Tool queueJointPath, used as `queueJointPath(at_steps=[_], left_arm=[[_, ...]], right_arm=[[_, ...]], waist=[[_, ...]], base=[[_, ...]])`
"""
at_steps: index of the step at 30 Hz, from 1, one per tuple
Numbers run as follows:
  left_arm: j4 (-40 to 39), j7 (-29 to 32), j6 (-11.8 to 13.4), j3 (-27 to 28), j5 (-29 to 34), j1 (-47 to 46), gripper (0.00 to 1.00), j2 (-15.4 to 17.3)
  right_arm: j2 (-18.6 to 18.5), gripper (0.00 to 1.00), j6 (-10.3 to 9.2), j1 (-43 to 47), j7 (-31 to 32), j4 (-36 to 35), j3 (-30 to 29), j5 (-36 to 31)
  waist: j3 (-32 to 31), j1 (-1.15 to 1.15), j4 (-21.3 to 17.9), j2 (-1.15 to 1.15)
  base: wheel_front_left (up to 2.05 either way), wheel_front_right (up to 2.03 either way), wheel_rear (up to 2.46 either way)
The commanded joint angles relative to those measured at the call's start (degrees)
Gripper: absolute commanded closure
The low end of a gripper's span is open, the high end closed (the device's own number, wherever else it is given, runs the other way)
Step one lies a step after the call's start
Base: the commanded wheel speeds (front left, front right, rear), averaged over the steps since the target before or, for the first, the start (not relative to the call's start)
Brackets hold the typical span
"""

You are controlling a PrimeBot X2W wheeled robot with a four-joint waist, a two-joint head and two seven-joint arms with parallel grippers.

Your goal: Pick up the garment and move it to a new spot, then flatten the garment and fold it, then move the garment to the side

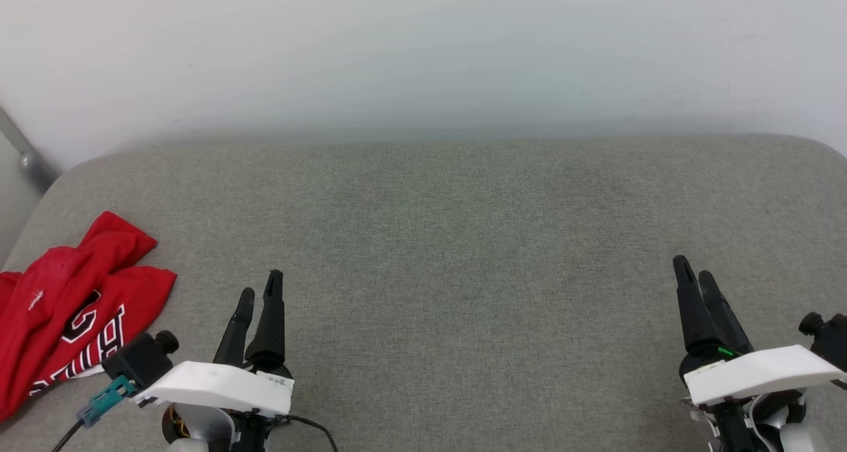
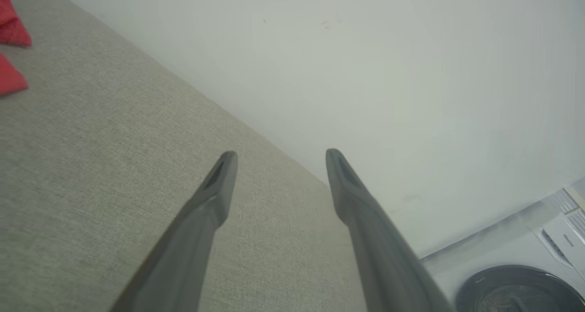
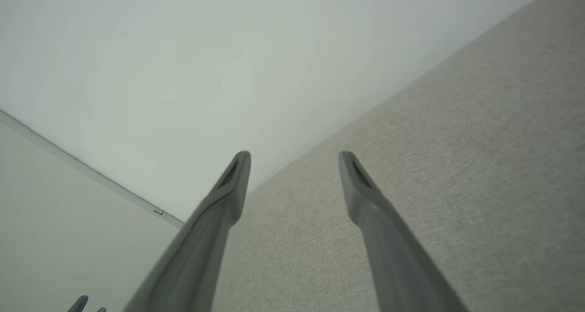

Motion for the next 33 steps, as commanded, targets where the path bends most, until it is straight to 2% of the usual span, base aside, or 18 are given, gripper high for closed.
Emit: queueJointPath(at_steps=[1,19,33], left_arm=[[-0.7,-0.7,0.2,-0.4,3.2,-1.3,0.00,0.5],[0.4,-3.8,3.3,-4.1,20.2,-2.4,0.00,2.9],[1.3,-5.7,5.1,-6.6,28.1,-3.0,0.00,4.3]], right_arm=[[0.0,0.00,0.00,-1.2,0.0,-1.4,0.2,-3.1],[0.5,0.00,0.00,-1.0,2.0,-4.6,0.0,-20.3],[0.9,0.00,0.00,0.0,2.8,-6.2,-1.0,-29.4]], waist=[[0.0,0.00,0.0,0.00],[0.0,0.00,0.3,0.00],[-0.1,0.00,0.4,0.00]], base=[[0.00,0.00,0.00],[0.00,0.00,0.00],[0.00,0.00,0.00]])
